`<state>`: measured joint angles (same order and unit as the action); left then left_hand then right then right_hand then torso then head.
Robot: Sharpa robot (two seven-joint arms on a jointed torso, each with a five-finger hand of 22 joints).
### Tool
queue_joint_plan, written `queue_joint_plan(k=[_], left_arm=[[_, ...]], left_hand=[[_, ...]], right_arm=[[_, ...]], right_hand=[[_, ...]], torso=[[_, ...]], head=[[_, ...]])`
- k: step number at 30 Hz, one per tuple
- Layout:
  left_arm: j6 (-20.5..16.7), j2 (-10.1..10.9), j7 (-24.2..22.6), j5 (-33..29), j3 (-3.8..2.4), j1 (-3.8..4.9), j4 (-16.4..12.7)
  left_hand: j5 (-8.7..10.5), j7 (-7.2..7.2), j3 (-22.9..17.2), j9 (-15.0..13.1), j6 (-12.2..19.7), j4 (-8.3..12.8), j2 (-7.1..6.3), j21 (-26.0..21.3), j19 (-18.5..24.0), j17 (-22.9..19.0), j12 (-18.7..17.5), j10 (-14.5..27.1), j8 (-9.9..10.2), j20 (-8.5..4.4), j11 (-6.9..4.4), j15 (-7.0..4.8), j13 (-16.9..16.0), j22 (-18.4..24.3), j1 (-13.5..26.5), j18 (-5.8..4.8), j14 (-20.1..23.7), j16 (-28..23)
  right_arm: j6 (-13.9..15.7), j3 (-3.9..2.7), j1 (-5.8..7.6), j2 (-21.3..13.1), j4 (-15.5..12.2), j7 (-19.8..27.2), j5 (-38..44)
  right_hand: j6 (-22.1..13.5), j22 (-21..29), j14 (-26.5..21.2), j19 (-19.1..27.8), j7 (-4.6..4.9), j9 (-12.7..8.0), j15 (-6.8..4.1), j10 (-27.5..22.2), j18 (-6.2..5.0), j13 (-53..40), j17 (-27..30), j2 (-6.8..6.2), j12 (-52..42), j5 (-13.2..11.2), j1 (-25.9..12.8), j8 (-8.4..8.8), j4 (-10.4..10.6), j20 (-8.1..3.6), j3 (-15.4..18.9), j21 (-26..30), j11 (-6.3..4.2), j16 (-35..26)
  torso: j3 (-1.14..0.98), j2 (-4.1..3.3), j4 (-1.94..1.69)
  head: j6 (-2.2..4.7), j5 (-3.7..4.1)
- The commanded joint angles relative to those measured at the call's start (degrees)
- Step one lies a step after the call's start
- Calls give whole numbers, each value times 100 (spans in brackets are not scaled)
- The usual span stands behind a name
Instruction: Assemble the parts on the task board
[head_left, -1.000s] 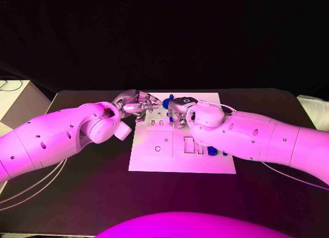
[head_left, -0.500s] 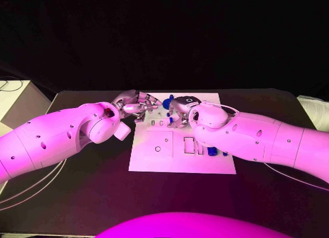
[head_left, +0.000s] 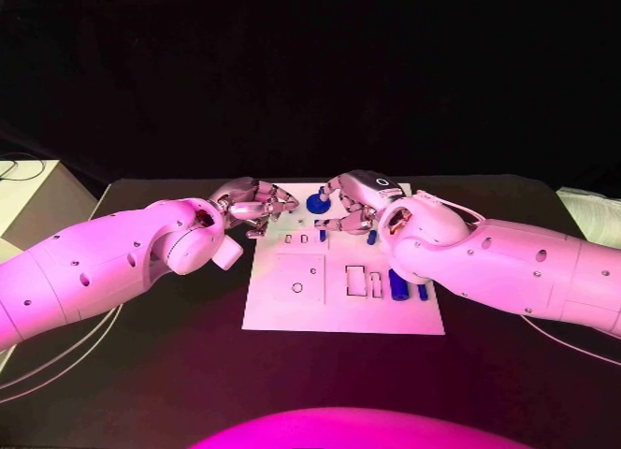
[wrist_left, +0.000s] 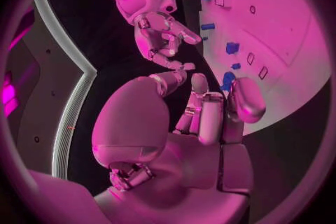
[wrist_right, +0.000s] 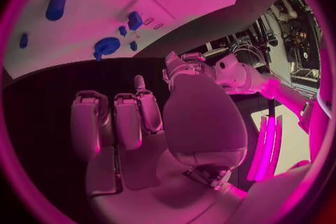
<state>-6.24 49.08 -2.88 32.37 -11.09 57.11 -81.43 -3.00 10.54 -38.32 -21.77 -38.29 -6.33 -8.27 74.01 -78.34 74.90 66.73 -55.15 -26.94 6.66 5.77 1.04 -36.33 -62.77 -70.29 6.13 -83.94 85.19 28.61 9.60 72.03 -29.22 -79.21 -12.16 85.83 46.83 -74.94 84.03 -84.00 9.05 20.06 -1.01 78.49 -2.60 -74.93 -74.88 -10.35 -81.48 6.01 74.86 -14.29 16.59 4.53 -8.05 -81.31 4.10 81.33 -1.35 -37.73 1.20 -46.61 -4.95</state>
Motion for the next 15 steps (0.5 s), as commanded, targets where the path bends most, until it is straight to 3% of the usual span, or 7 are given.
queue_joint_plan(k=[1,4,8,9,11,13,15], left_arm=[[-37,-24,75,-12,-3,-3,74],[-20,-53,48,-67,-2,-3,150],[4,-110,-56,-127,-2,-4,237],[20,-128,-88,-147,-2,-4,264],[68,-170,-171,-184,-1,-5,330],[115,-211,-252,-230,-1,-9,393],[158,-246,-323,-284,0,-20,448]], left_hand=[[6,27,10,-12,33,-19,4,25,-38,928,19,-25,-47,-2,-1,43,-6,-37,36,-71,-303,26],[5,25,3,-21,50,-23,16,23,-34,881,-7,23,-82,-3,-4,42,49,-25,5,-68,-277,-9],[4,12,-32,-39,116,-12,18,-159,109,696,-197,273,-169,-10,-15,32,355,269,-90,-8,-167,-158],[4,3,-50,-41,159,-15,14,-280,196,584,-260,303,-199,-17,-24,23,399,450,-121,26,-101,-254],[3,-34,-87,-47,187,4,8,-564,367,321,-351,308,-279,-45,-58,-11,472,854,-192,102,44,-487],[4,-67,-155,-24,256,16,-9,-1371,776,-303,-586,368,-333,-96,-92,-57,625,1924,-259,281,378,-1102],[3,-84,-234,24,321,32,-28,-2389,1068,-1014,-941,434,-372,-133,-113,-85,856,3168,-320,457,678,-1863]], right_arm=[[419,-27,39,-297,-253,828,-891],[372,-74,73,-661,-458,1163,-1747],[302,-117,123,-1082,-634,1411,-2974],[269,-125,140,-1197,-669,1475,-3379],[161,-138,175,-1437,-722,1639,-4351],[58,-144,193,-1597,-739,1776,-5074],[-74,-148,203,-1710,-732,1894,-5631]], right_hand=[[68,-587,245,-426,-9,5,26,-67,38,-344,80,84,51,107,177,-31,-16,26,-131,99,-3,-83],[90,-80,89,-303,1,11,33,-407,-79,-35,573,174,314,293,447,-77,-56,37,-340,661,4,-450],[51,505,-89,-165,29,8,35,-853,-200,399,1161,166,684,456,665,-112,-114,48,-584,1331,21,-951],[53,1101,-252,-8,30,11,33,-1284,-326,861,1613,149,1088,543,764,-132,-155,46,-700,2012,17,-1345],[-42,2817,-903,513,65,6,40,-2329,-631,2262,3021,20,2385,691,886,-148,-205,30,-1105,4053,60,-2781],[-91,3891,-1213,799,95,19,75,-2634,-789,2873,3483,-34,2968,780,972,-179,-290,48,-1415,5331,67,-3421],[-130,4118,-1334,845,122,33,97,-2647,-784,3147,3610,-102,3221,801,984,-205,-371,70,-1626,5615,91,-3736]], torso=[[-11,51,39],[-23,86,71],[-38,131,95],[-43,145,103],[-56,183,139],[-72,215,170],[-91,240,199]], head=[[27,-31],[54,-34],[96,-39],[123,-40],[145,-42],[168,-41],[180,-42]])
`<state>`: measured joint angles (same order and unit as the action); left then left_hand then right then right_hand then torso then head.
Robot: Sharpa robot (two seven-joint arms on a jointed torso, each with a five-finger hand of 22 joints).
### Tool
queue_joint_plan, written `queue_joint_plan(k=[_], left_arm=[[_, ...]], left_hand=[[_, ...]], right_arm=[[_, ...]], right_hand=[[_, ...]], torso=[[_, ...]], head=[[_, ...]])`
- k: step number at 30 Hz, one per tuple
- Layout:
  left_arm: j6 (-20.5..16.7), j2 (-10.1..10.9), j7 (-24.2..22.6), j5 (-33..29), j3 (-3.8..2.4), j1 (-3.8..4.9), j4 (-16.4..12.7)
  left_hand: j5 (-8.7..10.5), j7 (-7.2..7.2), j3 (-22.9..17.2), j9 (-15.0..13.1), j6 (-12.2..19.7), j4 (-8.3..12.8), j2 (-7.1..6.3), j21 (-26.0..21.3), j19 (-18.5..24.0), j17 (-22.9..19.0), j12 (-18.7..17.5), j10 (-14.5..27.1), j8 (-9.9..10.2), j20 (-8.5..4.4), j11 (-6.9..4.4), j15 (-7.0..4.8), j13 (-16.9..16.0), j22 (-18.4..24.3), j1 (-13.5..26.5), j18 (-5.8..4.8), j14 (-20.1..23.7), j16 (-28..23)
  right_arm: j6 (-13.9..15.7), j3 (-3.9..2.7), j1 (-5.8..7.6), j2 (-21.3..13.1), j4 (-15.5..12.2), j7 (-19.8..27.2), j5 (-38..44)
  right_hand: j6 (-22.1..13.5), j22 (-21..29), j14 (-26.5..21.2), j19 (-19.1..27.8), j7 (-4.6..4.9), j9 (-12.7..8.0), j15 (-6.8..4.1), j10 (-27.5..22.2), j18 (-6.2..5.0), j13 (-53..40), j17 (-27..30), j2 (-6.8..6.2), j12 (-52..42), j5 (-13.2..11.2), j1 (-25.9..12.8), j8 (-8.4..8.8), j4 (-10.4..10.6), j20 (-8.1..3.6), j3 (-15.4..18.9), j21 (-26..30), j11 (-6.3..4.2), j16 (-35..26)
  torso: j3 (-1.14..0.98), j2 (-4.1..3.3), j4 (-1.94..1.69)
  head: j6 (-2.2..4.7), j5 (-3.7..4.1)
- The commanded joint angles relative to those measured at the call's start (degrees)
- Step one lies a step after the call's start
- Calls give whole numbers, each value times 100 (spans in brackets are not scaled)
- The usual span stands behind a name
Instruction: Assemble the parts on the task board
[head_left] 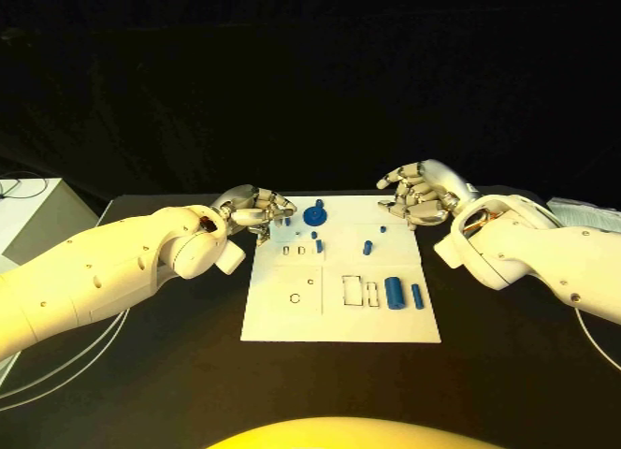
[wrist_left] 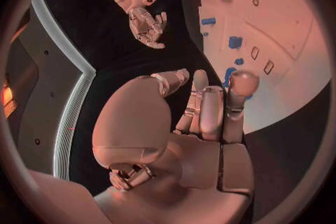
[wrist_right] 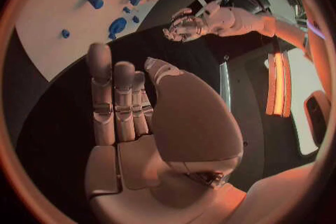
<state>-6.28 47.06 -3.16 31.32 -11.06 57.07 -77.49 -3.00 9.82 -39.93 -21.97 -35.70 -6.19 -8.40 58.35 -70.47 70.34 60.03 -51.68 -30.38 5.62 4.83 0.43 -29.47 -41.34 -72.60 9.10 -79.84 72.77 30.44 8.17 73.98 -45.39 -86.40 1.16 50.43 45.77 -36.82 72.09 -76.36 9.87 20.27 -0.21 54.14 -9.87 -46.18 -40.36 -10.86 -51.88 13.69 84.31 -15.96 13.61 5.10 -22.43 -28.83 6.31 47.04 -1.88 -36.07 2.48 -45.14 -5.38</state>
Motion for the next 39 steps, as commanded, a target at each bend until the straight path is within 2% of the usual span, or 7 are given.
queue_joint_plan(k=[1,11,21,23,30,34,39], left_arm=[[183,-59,-323,-200,-3,-22,78],[505,-240,-506,-288,-2,-89,409],[856,-454,-553,-161,-2,-104,726],[699,-503,-453,-21,0,-103,766],[340,-644,380,519,11,-78,925],[637,-733,1070,827,14,61,1056],[1093,-824,1787,1203,41,297,1131]], left_hand=[[-1,-15,-97,56,73,24,-8,-962,260,-744,-384,86,-36,-34,-20,-29,247,1125,-105,156,348,-842],[9,50,-59,315,205,214,36,-3009,-450,-2598,-2424,20,-27,-68,43,1,1510,2678,-294,141,859,-4052],[4,44,106,488,323,182,-9,-4417,482,-3560,-4055,124,-44,355,363,495,2431,3537,-279,37,2241,-6262],[8,79,141,525,288,146,13,-4626,580,-3739,-4144,-136,-50,452,382,540,2483,3667,-266,74,2142,-6405],[-41,-129,508,463,-709,-500,-124,-3482,-1268,-2646,-2668,-1671,-312,-102,-144,-94,1513,3122,345,131,-267,-4661],[-10,-244,438,174,-843,-931,-136,-64,-1563,1121,-1586,-1348,-535,-301,-212,-217,517,-587,614,-328,-786,457],[12,-259,470,-172,-770,-1025,-115,1110,-1302,1638,-897,-1190,-702,-274,-217,-205,-186,-1852,776,-429,-860,1212]], right_arm=[[-317,-6,12,-132,-2,612,-2309],[-1056,-8,-6,-322,319,1161,-4070],[-1195,-6,-162,-264,604,1456,-4848],[-1144,-3,-184,-249,647,1505,-4733],[-958,1,-218,-260,707,1499,-3776],[-786,2,-224,-269,736,1425,-3223],[-754,3,-224,-278,767,1307,-2771]], right_hand=[[-56,476,-406,284,65,19,59,-330,-47,530,288,-78,570,51,76,-49,-134,38,-369,622,-99,-635],[41,2053,-1691,1799,216,11,681,136,29,2969,1562,-33,2967,-207,-61,-21,-949,527,-1565,2539,235,-3265],[-764,3532,-3443,6534,139,-97,782,-339,624,4256,2827,-239,4734,304,-1344,568,-1067,1170,-1017,2736,244,-4385],[-749,3237,-2751,4592,141,-81,1327,-335,217,4250,2726,-112,4785,297,-1304,601,-1136,1168,-789,2227,230,-4191],[24,2870,-870,1558,283,94,559,831,-85,4127,2245,-31,4093,239,-1242,197,-1180,620,-707,1038,240,-3090],[496,2625,135,639,7,143,171,1798,-92,3836,1725,-94,3497,194,-1195,10,-1249,260,-606,475,-129,-2399],[818,718,696,-46,-274,281,-146,1806,123,1110,-1449,-208,751,322,-1329,-251,-1128,-112,-465,-1630,-425,962]], torso=[[-42,81,78],[-127,167,183],[-174,208,208],[-179,210,207],[-170,210,217],[-173,197,221],[-186,187,232]], head=[[42,3],[67,-7],[30,-62],[25,-48],[-1,-14],[-16,11],[-31,40]])
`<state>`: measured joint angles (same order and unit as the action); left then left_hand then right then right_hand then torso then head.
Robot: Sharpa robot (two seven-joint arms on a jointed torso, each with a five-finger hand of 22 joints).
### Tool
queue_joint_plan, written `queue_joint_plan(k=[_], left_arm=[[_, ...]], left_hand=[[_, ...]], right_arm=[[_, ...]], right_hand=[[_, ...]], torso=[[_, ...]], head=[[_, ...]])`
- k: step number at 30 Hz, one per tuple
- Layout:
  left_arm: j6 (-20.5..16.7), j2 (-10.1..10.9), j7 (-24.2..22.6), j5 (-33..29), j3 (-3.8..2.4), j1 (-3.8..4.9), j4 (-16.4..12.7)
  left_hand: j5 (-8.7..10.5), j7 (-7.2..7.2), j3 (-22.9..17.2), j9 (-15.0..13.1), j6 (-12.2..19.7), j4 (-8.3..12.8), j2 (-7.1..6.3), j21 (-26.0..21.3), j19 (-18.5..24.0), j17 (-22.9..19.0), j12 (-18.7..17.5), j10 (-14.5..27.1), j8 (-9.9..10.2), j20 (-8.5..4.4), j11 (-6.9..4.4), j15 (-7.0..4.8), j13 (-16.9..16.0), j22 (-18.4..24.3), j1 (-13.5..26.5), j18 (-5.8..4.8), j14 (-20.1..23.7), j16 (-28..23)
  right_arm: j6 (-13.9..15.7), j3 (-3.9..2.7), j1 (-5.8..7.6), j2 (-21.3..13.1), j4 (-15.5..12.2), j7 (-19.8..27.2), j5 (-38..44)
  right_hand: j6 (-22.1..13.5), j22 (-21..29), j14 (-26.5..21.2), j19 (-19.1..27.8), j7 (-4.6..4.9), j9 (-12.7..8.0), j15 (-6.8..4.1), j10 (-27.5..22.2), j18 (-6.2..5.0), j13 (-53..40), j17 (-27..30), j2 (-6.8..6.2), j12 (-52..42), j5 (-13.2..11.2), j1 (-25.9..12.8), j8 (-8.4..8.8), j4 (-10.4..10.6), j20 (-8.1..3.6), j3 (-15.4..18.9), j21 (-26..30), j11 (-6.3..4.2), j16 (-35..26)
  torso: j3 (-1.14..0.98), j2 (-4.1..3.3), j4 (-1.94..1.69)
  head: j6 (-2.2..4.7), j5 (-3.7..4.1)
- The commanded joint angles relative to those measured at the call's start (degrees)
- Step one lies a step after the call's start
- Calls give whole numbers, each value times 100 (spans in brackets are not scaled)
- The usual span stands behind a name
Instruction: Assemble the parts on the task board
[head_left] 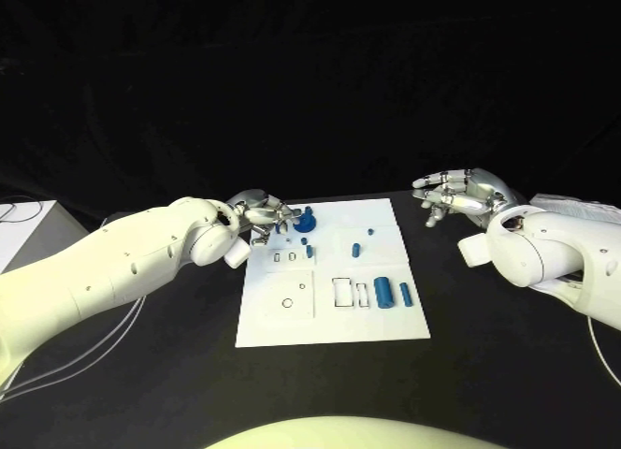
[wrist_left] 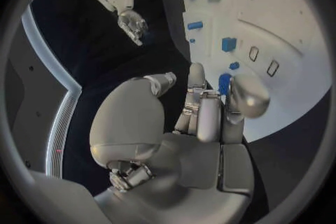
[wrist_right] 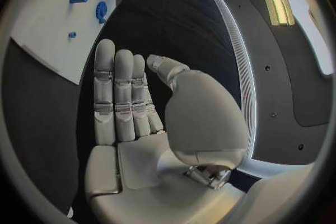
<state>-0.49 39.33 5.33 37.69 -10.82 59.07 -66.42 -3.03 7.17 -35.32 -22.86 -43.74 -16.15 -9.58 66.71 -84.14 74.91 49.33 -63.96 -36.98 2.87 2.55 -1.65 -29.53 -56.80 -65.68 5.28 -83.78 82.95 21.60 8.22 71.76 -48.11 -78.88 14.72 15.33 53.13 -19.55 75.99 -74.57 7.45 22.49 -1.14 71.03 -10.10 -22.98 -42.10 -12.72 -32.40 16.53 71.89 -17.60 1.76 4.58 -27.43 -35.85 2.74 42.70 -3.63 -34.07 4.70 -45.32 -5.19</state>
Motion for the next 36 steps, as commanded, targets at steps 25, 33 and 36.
queue_joint_plan(k=[25,33,36], left_arm=[[2180,-1178,2425,2052,854,1069,966],[2278,-1325,2460,2083,883,1106,1065],[2342,-1364,2471,2087,890,1114,1115]], left_hand=[[9,39,142,-625,269,-43,208,1276,149,1471,1966,-611,-199,129,38,61,-2555,-1519,566,-157,-604,653],[8,27,138,-689,261,-50,257,1344,126,1489,2004,-632,-246,135,30,57,-2595,-1616,675,-171,-613,678],[11,24,173,-735,288,-60,270,1357,139,1487,2004,-615,-262,138,30,58,-2597,-1626,875,-170,-612,676]], right_arm=[[250,-3,33,112,24,-737,2649],[341,-3,46,125,-13,-763,2662],[364,-3,51,122,-23,-771,2659]], right_hand=[[38,-5516,1401,-1108,-87,467,-117,1897,719,-6702,-4790,75,-5760,440,-262,-158,362,-121,-7,-4507,-92,4730],[-39,-5391,1401,-1045,-45,472,-87,1897,694,-6702,-4790,28,-5760,435,-275,-83,361,-94,2,-4421,-57,4730],[-55,-5383,1401,-1039,-37,471,-81,1897,693,-6702,-4790,20,-5760,433,-282,-67,365,-89,7,-4414,-50,4730]], torso=[[13,-22,-11],[11,-18,-6],[7,-25,-6]], head=[[-133,30],[-172,26],[-181,36]])
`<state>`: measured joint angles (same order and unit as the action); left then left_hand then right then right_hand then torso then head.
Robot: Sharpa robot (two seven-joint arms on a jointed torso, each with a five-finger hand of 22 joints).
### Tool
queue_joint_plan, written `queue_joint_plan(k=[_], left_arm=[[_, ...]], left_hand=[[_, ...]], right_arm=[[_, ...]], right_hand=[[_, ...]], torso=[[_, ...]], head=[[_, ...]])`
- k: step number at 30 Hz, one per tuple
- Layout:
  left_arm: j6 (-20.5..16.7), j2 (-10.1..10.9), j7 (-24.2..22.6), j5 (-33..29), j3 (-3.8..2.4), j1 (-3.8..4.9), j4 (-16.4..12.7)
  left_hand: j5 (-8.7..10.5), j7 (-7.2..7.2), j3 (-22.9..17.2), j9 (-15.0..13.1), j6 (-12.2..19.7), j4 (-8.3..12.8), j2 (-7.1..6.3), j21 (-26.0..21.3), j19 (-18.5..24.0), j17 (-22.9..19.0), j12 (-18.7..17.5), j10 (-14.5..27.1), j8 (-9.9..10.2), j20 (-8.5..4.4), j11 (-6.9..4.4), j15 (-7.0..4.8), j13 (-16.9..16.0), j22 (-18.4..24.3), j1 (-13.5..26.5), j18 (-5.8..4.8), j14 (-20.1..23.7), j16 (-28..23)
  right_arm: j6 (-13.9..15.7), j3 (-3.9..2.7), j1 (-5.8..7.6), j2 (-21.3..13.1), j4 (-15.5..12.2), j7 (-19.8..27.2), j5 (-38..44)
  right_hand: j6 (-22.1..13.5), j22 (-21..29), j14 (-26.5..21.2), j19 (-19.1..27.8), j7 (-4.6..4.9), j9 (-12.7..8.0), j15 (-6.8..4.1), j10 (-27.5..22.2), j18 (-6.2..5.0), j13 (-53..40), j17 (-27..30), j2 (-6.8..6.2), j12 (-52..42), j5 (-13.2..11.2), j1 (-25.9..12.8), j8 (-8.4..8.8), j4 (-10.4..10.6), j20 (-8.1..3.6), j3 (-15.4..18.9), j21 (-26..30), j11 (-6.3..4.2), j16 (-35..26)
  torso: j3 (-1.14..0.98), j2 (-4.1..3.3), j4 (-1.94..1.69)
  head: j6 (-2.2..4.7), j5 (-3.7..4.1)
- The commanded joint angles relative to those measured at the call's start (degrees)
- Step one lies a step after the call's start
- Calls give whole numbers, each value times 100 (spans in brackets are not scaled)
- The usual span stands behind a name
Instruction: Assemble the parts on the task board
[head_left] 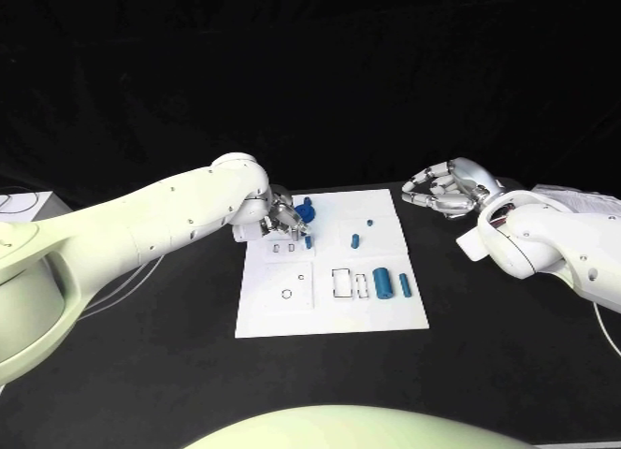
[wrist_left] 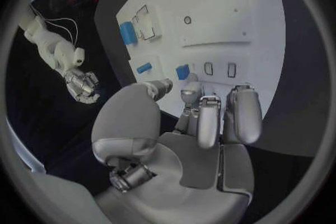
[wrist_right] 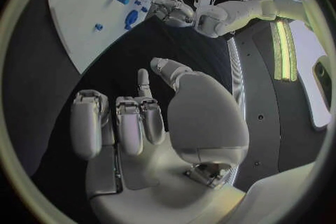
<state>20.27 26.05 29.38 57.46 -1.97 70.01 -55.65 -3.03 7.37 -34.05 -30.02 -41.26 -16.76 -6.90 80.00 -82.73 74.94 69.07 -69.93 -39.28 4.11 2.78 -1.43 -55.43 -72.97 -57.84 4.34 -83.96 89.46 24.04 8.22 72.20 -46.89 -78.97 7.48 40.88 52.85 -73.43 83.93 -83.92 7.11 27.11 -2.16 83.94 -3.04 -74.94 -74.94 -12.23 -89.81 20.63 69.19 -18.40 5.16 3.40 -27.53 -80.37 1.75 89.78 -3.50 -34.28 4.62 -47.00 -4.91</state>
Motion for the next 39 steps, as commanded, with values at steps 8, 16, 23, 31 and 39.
queue_joint_plan(k=[8,16,23,31,39], left_arm=[[388,-135,78,73,21,26,155],[441,-199,78,26,28,25,222],[461,-247,77,42,28,24,296],[498,-255,84,60,28,22,347],[432,-271,75,37,28,20,382]], left_hand=[[15,-18,257,-106,69,-5,-82,53,18,1483,21,7,-65,10,-7,27,-3,-35,490,-76,-593,23],[17,-33,523,-172,92,-9,-159,66,31,1478,8,22,-88,1,-20,16,4,-50,751,-76,-591,18],[17,-36,578,-186,96,-9,-154,67,34,1477,2,27,-92,-1,-22,14,11,-50,799,-75,-590,16],[17,-37,738,-213,113,1,-262,58,49,1465,-16,46,-94,-4,-24,13,30,-33,799,-71,-584,0],[17,-38,753,-216,113,-4,-259,56,50,1462,-28,57,-95,-4,-24,12,47,-32,803,-70,-583,-3]], right_arm=[[149,-3,17,0,-31,-75,100],[152,-3,18,28,-11,-90,99],[135,-3,18,42,-7,-90,99],[126,-3,18,24,-27,-83,97],[116,-3,18,31,-40,-76,96]], right_hand=[[-56,11,607,-96,12,7,31,606,-15,-1506,-1506,-43,-19,23,-21,41,30,40,23,45,62,22],[-68,13,607,-93,19,7,37,606,-15,-1506,-1506,-54,-19,27,-29,56,34,45,30,48,69,22],[-75,13,607,-92,23,7,40,606,-15,-1506,-1506,-59,-19,30,-35,64,38,48,34,48,73,22],[-82,-5,607,-96,27,7,44,606,-12,-1506,-1506,-62,-19,34,-39,71,41,51,37,38,75,22],[-82,-5,607,-96,27,7,44,606,-12,-1506,-1506,-62,-19,34,-39,71,41,51,37,38,75,22]], torso=[[-3,-32,25],[-20,-75,43],[-17,-83,45],[-24,-93,44],[-25,-131,66]], head=[[-26,9],[-26,-12],[-48,-16],[-89,1],[-99,-16]])
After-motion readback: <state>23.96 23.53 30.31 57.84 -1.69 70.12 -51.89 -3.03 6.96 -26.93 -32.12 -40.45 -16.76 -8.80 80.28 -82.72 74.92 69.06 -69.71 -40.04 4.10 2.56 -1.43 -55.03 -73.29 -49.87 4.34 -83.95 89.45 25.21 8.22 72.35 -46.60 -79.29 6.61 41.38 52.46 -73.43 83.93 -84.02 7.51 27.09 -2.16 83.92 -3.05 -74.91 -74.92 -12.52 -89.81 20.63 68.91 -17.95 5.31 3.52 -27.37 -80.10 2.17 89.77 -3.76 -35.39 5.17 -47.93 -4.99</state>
